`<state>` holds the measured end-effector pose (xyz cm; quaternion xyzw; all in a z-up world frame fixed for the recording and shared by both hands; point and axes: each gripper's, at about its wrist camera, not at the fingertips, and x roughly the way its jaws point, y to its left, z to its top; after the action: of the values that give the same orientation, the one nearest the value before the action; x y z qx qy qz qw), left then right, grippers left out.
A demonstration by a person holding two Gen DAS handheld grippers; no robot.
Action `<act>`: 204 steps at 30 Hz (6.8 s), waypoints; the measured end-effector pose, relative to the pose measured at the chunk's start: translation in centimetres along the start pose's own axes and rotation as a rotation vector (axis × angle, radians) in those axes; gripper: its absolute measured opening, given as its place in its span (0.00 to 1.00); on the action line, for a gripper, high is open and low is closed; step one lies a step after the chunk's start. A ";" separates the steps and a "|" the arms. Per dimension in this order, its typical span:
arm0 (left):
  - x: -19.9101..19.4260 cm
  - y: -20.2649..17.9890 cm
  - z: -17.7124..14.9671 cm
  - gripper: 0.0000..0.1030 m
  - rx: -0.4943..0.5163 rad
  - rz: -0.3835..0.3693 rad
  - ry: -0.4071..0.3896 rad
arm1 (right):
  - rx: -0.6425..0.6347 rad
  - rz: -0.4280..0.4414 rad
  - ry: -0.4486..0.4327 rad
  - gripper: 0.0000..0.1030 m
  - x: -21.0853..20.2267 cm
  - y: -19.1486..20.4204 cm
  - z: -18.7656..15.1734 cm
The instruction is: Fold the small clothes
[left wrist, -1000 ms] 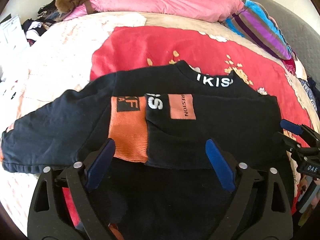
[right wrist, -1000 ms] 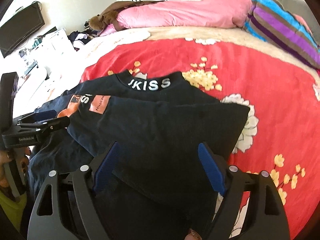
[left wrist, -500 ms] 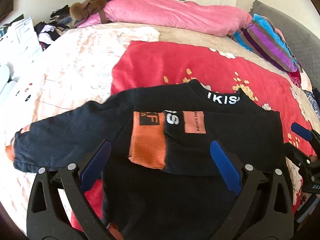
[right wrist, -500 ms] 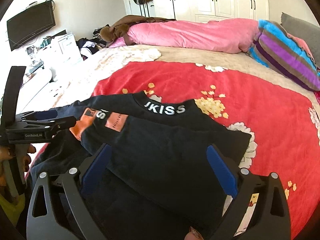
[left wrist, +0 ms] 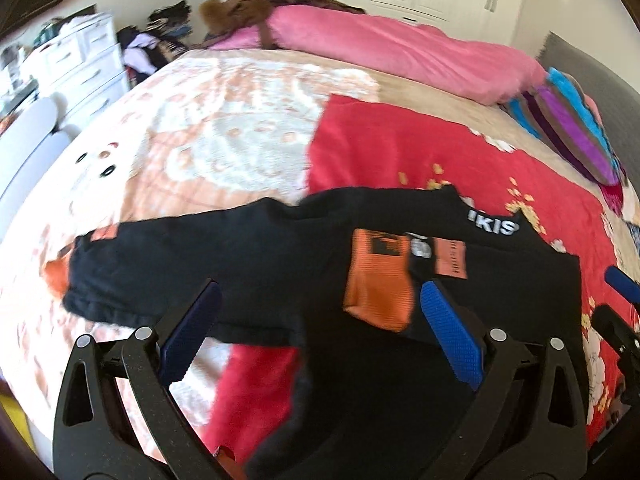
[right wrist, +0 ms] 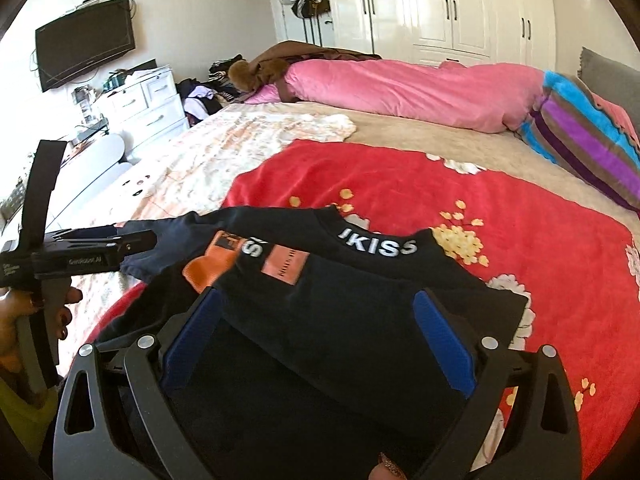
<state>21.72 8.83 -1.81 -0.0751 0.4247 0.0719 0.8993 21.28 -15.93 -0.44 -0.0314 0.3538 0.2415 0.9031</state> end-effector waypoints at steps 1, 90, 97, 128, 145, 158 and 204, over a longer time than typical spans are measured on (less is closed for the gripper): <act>-0.1 0.6 0.0 0.91 -0.013 0.006 -0.002 | -0.004 0.001 -0.001 0.93 0.0 0.3 0.0; 0.9 -8.6 -2.0 0.04 -0.064 -0.344 -0.023 | 0.318 -0.156 0.035 0.93 -2.5 -11.3 -4.2; 2.8 -11.0 -3.9 0.05 -0.015 -0.357 0.044 | 0.348 -0.168 0.032 0.93 -2.5 -12.5 -4.5; 1.6 -6.2 -1.1 0.53 0.096 -0.288 0.002 | 0.276 -0.097 0.080 0.93 0.9 -9.1 -4.0; 4.4 2.8 1.0 0.65 -0.044 -0.063 0.010 | 0.358 0.048 0.229 0.79 9.8 -3.2 -3.0; 4.1 5.2 1.6 0.65 -0.164 -0.106 -0.009 | 0.279 0.099 0.172 0.09 8.7 -0.2 -2.1; 8.4 -6.6 -1.7 0.67 0.230 -0.150 0.083 | 0.220 -0.207 0.200 0.07 4.7 -11.0 -3.9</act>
<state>27.02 2.56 -8.92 -0.0062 0.4602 -0.0480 0.8865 26.90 -24.55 -7.72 0.0076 0.4612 0.1029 0.8813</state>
